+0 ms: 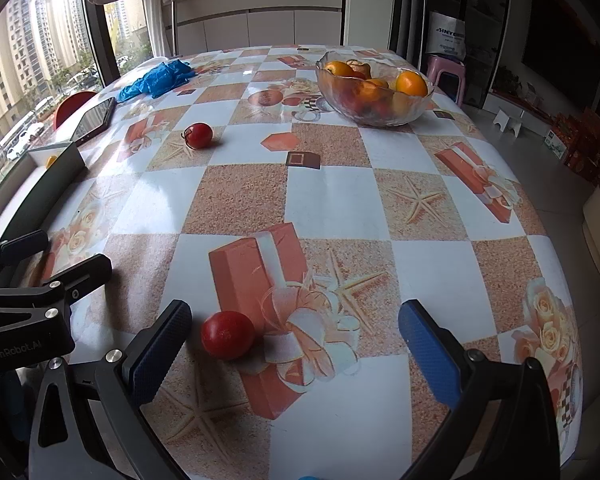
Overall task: Organize fruits
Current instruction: 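Move both open tools back toward the remaining red tomatoes, then close the right tool on the red tomato while the left tool approaches the other red tomato, then close the left tool on the second red tomato, then hold both red tomatoes in the closed tools, then carry both red tomatoes over the white tray with both tools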
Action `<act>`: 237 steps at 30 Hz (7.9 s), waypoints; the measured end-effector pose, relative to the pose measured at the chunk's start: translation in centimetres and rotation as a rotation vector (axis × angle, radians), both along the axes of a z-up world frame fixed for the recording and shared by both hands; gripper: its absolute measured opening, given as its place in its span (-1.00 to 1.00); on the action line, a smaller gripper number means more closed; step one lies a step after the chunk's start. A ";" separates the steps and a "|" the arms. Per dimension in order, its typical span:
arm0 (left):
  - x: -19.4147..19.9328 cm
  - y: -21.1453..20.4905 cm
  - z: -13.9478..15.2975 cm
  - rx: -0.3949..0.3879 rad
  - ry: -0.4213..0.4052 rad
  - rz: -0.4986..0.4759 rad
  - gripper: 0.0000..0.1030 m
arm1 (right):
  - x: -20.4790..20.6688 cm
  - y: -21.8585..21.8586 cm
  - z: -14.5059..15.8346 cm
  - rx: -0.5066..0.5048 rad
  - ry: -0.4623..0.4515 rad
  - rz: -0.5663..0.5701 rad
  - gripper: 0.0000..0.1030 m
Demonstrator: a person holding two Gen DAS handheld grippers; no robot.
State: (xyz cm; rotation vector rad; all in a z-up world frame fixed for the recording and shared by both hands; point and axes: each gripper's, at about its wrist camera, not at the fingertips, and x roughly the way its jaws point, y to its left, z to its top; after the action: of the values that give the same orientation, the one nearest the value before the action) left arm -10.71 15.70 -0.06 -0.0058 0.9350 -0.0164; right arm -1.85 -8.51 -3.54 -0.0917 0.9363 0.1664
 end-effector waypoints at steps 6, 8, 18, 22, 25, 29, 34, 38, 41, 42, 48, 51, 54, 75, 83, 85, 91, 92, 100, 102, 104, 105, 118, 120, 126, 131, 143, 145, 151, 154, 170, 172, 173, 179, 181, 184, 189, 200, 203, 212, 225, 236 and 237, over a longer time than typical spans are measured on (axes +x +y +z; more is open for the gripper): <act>0.0 0.0 0.0 0.000 0.000 0.000 1.00 | -0.1 -0.1 0.0 0.004 -0.003 0.004 1.00; 0.0 0.0 0.0 0.001 0.000 0.000 1.00 | -0.1 -0.1 0.0 0.006 -0.004 0.004 1.00; 0.8 -0.1 1.3 0.021 0.055 -0.047 1.00 | -0.9 0.5 0.4 0.013 -0.019 0.045 0.53; 2.0 -0.5 3.9 0.022 -0.001 -0.073 0.99 | -1.4 1.2 0.9 0.028 -0.031 0.107 -0.35; 3.6 -1.3 5.0 0.031 -0.018 -0.091 0.99 | -1.3 0.5 1.1 0.097 -0.015 0.116 -0.55; 5.9 -2.7 5.1 0.030 -0.017 -0.107 0.99 | -1.4 -1.9 0.9 0.175 -0.018 0.068 -0.55; 9.0 -4.7 3.8 0.036 0.003 -0.124 0.78 | -1.2 -3.7 0.6 0.209 -0.025 0.038 -0.55; 11.0 -5.8 2.8 0.050 0.018 -0.124 0.78 | -1.2 -3.6 0.6 0.207 -0.036 0.041 -0.55; 12.1 -6.5 2.3 0.052 0.028 -0.132 0.61 | -1.2 -3.9 0.5 0.226 -0.038 0.040 -0.55; 12.6 -6.8 2.0 0.056 0.043 -0.136 0.47 | -1.2 -4.1 0.5 0.234 -0.036 0.039 -0.55; 13.0 -6.8 1.5 0.002 0.051 -0.146 -0.54 | -1.2 -4.2 0.5 0.238 -0.040 0.040 -0.55; 11.6 -6.3 1.6 -0.017 0.049 -0.148 -0.54 | -1.1 -4.1 0.4 0.234 -0.042 0.040 -0.54; 9.2 -5.4 1.5 -0.038 0.042 -0.156 -0.54 | -1.1 -3.9 0.4 0.222 -0.039 0.040 -0.55; -2.6 -0.8 1.4 -0.074 0.039 -0.134 -0.54 | -3.0 -2.4 1.0 0.238 0.081 0.024 -0.54; -3.5 0.6 1.4 -0.147 0.049 -0.114 -0.54 | -3.4 -2.2 1.5 0.252 0.095 0.011 -0.54; -3.7 0.9 1.4 -0.155 0.046 -0.109 -0.54 | -3.5 -2.1 1.6 0.243 0.092 0.012 -0.54; -4.3 1.1 1.3 -0.128 0.019 -0.102 -0.54 | -3.7 -1.8 1.3 0.222 0.090 0.000 -0.54; -4.4 1.0 1.3 -0.124 0.014 -0.101 -0.54 | -3.7 -1.8 1.3 0.217 0.086 -0.003 -0.54; -4.2 0.6 1.2 -0.075 -0.016 -0.074 -0.54 | -3.7 -2.1 1.1 0.147 0.028 -0.034 -0.54; -3.7 0.4 1.1 -0.060 -0.024 -0.066 -0.54 | -3.7 -2.0 1.0 0.126 -0.001 -0.034 -0.54; -3.3 0.2 1.1 -0.047 -0.034 -0.060 -0.54 | -3.7 -1.8 0.9 0.105 -0.035 -0.032 -0.54; -3.1 0.2 1.0 -0.041 -0.040 -0.057 -0.54 | -3.8 -1.7 0.8 0.094 -0.052 -0.030 -0.54; -3.7 0.3 0.7 -0.039 -0.099 -0.066 -0.53 | -5.3 -1.0 -0.1 0.040 -0.192 -0.026 -0.51; -3.7 0.4 0.7 -0.051 -0.101 -0.065 -0.53 | -5.4 -0.9 -0.1 0.036 -0.205 -0.027 -0.51; -3.7 0.6 0.7 -0.062 -0.103 -0.063 -0.53 | -5.7 -0.8 -0.2 0.030 -0.225 -0.027 -0.51; -3.7 0.6 0.7 -0.057 -0.103 -0.063 -0.53 | -5.8 -0.7 -0.3 0.025 -0.229 -0.029 -0.51; -3.8 0.4 0.7 -0.050 -0.105 -0.066 -0.53 | -5.8 -0.7 -0.3 0.026 -0.227 -0.030 -0.50; -3.8 0.4 0.7 -0.050 -0.105 -0.066 -0.53 | -5.8 -0.7 -0.3 0.025 -0.227 -0.029 -0.51; -3.8 0.4 0.7 -0.049 -0.105 -0.066 -0.53 | -5.8 -0.7 -0.3 0.025 -0.228 -0.029 -0.51; -3.8 0.4 0.7 -0.049 -0.105 -0.066 -0.53 | -5.8 -0.7 -0.3 0.025 -0.228 -0.029 -0.51; -3.8 0.4 0.7 -0.049 -0.105 -0.066 -0.53 | -5.8 -0.7 -0.3 0.025 -0.227 -0.030 -0.51; -3.8 0.4 0.7 -0.048 -0.105 -0.066 -0.53 | -5.8 -0.7 -0.3 0.024 -0.227 -0.029 -0.51; -3.8 0.4 0.7 -0.048 -0.105 -0.066 -0.53 | -5.8 -0.7 -0.3 0.024 -0.227 -0.029 -0.51; -3.8 0.3 0.7 -0.048 -0.105 -0.067 -0.53 | -5.8 -0.7 -0.3 0.024 -0.226 -0.030 -0.51; -3.8 0.3 0.7 -0.048 -0.105 -0.067 -0.53 | -5.8 -0.7 -0.3 0.024 -0.227 -0.029 -0.51; -3.8 0.3 0.7 -0.048 -0.105 -0.067 -0.53 | -5.8 -0.7 -0.3 0.024 -0.226 -0.029 -0.51; -3.8 0.3 0.7 -0.048 -0.105 -0.067 -0.53 | -5.8 -0.7 -0.3 0.024 -0.227 -0.029 -0.51; -3.8 0.3 0.7 -0.048 -0.105 -0.067 -0.53 | -5.7 -0.7 -0.3 0.024 -0.226 -0.029 -0.51; -3.8 0.3 0.7 -0.047 -0.105 -0.067 -0.53 | -5.7 -0.7 -0.3 0.022 -0.224 -0.029 -0.50; -3.6 0.3 0.7 -0.050 -0.088 -0.073 -0.53 | -4.3 -0.9 0.4 0.038 -0.097 -0.010 -0.51; -4.0 1.6 3.0 -0.148 -0.040 -0.073 -0.54 | -4.5 -1.2 3.0 0.143 -0.024 0.003 -0.52; -5.7 4.9 6.5 -0.229 -0.119 -0.066 -0.53 | -4.6 0.3 5.1 0.199 -0.014 0.044 -0.52; -5.9 5.3 6.8 -0.230 -0.125 -0.062 -0.53 | -4.5 0.6 5.2 0.204 -0.011 0.051 -0.52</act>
State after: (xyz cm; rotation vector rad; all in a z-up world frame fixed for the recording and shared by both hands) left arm -16.58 21.03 6.72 -0.1865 0.8041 -0.1801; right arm -6.39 -7.89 1.69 0.0717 0.9017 0.3076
